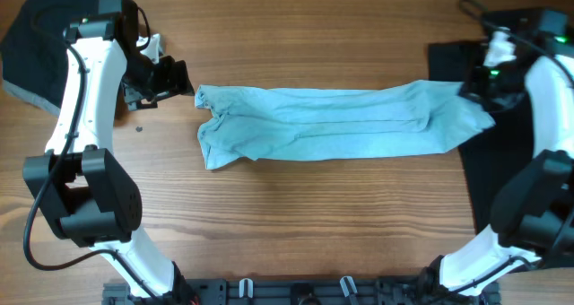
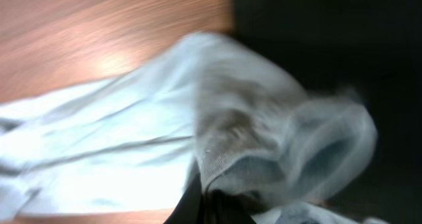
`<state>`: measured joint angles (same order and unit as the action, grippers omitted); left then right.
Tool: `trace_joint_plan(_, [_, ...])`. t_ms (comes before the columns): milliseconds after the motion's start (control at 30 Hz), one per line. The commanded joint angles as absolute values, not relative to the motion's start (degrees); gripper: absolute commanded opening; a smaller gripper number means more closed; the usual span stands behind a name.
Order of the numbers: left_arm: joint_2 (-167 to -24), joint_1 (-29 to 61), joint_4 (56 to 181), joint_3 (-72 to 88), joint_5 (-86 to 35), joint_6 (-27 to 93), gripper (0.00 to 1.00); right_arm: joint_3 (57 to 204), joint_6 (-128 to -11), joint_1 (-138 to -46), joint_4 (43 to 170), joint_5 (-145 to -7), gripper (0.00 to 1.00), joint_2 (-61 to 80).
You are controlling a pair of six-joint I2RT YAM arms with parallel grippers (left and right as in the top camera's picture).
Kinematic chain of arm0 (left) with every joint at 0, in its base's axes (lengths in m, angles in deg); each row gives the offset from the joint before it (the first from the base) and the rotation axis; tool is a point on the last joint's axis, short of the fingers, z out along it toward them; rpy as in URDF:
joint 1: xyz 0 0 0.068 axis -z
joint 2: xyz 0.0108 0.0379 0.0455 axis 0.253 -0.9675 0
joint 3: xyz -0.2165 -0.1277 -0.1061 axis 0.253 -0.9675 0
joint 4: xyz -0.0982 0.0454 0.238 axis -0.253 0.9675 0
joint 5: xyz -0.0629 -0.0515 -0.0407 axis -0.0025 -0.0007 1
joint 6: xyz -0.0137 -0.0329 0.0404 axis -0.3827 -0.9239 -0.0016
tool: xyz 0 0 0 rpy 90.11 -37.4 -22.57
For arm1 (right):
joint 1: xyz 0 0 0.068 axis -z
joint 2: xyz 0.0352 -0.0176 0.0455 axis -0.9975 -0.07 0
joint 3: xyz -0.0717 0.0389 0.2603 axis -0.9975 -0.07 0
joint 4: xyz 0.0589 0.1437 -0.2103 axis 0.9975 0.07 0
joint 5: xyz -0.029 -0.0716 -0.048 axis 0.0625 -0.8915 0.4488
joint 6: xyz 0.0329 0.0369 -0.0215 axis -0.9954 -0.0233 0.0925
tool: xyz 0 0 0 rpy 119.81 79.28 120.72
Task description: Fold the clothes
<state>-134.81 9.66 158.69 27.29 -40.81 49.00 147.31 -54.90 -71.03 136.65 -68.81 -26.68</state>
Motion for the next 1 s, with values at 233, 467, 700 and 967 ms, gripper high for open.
trace_joint_plan(233, [-134.3,9.4,158.3,27.7,-40.0,49.0,0.82,148.2,-61.8,-93.5,133.8,-66.4,0.04,-30.4])
trace_joint_plan(467, [-134.3,9.4,158.3,27.7,-40.1,49.0,0.82,148.2,-62.2,-100.1,133.3,-65.9,0.10,-31.9])
trace_joint_plan(700, [-134.3,9.4,158.1,27.7,-40.1,49.0,0.82,148.2,-61.3,-103.0,133.7,-64.9,0.45,-31.8])
trace_joint_plan(967, [-134.3,9.4,157.7,27.7,-40.1,49.1,0.77,147.1,-61.3,-90.9,132.0,-68.4,0.10,-31.8])
